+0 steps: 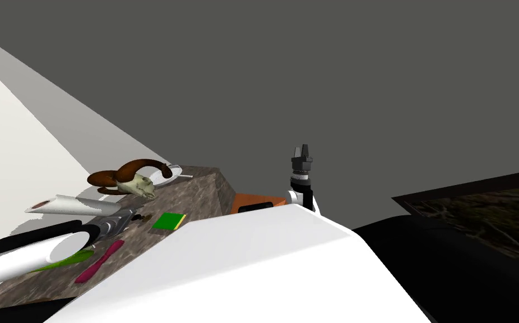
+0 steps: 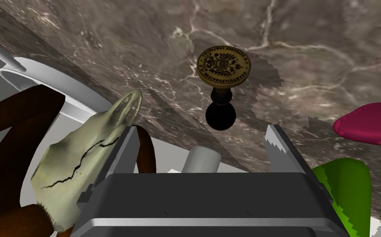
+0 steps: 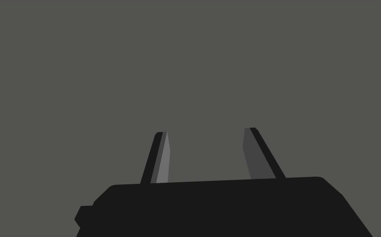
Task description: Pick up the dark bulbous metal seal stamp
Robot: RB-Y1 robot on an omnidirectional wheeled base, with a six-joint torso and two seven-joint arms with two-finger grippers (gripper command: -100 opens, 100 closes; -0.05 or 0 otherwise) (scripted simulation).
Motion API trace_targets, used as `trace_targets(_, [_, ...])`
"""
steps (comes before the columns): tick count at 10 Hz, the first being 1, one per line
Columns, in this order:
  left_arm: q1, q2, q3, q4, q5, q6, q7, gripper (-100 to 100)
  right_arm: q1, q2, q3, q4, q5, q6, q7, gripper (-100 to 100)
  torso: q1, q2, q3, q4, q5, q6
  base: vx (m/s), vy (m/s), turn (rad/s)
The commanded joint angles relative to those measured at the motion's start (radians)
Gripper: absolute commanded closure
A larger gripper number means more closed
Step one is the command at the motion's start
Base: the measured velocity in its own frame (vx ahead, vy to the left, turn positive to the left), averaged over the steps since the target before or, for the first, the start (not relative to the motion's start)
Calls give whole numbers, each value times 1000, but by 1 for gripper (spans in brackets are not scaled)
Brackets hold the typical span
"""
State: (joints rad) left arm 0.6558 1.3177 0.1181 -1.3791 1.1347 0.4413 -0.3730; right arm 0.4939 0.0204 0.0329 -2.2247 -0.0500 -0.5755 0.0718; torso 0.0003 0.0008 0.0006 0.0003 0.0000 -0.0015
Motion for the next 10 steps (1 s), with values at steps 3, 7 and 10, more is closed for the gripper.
trace_targets(3, [7,25,-46,71,55,61,-30,-100,0,0,0,0,0,0,0,0,0,0,0,0,0,0,-2,2,-215])
trace_targets(7, [44,40,-69,108,95,102,-47,-100,0,0,0,0,0,0,0,0,0,0,0,0,0,-1,-3,5,-147])
trace_targets(10, [56,42,-65,101,91,105,-37,0,0,0,0,0,0,0,0,0,0,0,0,0,0,-1,-1,1,-46])
